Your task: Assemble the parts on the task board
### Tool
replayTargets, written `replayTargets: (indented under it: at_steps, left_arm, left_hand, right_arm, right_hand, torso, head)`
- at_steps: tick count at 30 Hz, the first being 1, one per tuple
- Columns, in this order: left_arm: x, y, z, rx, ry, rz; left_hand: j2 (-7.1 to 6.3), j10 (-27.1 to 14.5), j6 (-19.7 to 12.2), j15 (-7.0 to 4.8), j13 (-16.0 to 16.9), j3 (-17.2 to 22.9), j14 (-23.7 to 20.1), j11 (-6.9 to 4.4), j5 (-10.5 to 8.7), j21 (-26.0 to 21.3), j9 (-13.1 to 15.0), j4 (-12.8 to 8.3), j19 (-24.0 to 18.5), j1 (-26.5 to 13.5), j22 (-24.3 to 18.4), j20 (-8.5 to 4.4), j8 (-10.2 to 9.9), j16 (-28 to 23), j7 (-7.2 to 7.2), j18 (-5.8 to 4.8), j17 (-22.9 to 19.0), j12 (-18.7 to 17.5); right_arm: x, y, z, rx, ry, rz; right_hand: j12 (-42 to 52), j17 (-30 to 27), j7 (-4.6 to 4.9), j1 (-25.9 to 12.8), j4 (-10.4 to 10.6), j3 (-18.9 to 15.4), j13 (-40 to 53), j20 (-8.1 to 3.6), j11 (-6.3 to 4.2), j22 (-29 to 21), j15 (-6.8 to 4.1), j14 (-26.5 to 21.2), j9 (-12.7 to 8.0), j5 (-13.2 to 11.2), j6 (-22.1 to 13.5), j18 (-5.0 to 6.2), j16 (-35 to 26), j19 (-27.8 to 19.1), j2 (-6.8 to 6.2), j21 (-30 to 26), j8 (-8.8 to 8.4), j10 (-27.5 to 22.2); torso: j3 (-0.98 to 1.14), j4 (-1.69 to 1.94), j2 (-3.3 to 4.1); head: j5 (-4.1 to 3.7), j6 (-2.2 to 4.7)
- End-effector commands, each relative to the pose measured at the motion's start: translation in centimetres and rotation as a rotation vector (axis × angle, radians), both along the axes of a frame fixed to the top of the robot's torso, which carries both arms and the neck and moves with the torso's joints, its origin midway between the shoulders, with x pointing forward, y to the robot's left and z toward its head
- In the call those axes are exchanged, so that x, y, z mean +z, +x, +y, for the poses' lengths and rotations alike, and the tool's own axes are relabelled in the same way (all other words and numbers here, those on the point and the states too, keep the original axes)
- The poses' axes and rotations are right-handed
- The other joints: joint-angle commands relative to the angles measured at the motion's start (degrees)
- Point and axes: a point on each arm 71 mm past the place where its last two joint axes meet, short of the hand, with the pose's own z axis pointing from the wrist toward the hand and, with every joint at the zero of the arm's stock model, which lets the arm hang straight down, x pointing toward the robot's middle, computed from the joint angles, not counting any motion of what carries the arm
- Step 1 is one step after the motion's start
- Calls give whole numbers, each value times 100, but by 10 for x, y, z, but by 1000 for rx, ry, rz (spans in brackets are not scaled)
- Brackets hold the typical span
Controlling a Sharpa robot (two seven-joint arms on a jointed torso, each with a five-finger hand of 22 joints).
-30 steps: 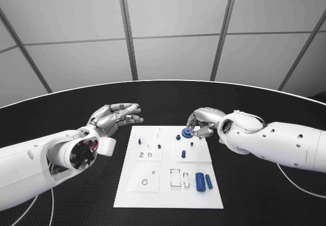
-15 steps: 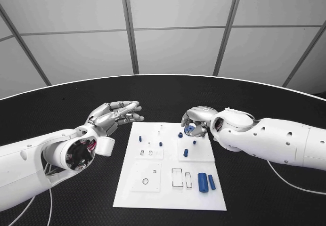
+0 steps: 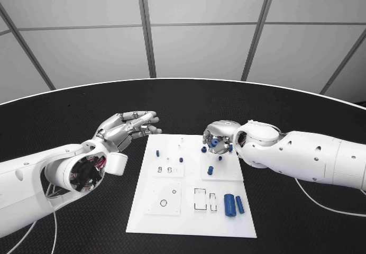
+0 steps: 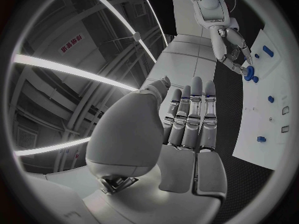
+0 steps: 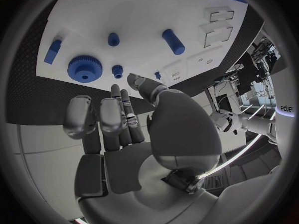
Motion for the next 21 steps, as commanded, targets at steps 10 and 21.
replayTargets:
  at_steps: [10,21]
  left_arm:
    - [5,-1,-2,-2,-19,5]
    - [7,-1,-5,-13,-23,5]
  left_hand:
    - [-12,-34,-44,-7,-4,55,-58,20,10,28,4,0,-56,-60,7,7,-37,40,18,52,12,-34]
    - [-14,-40,-50,-5,-5,61,-63,23,10,30,4,-3,-59,-64,7,8,-41,44,22,52,16,-41]
  right_arm:
    - [4,3,2,-6,2,-13]
    - [4,5,2,-19,-48,-25]
  right_hand:
    - [22,48,-2,6,51,7,-11,11,3,41,52,161,14,-13,-82,-95,74,56,-32,42,-32,-48]
    - [47,75,-16,-27,99,-6,-11,18,2,86,56,154,37,-23,-87,-101,122,68,-30,69,-21,-33]
  torso:
    - [-20,41,118]
    - [-23,70,173]
  head:
    - [-14,17]
    - [-41,23]
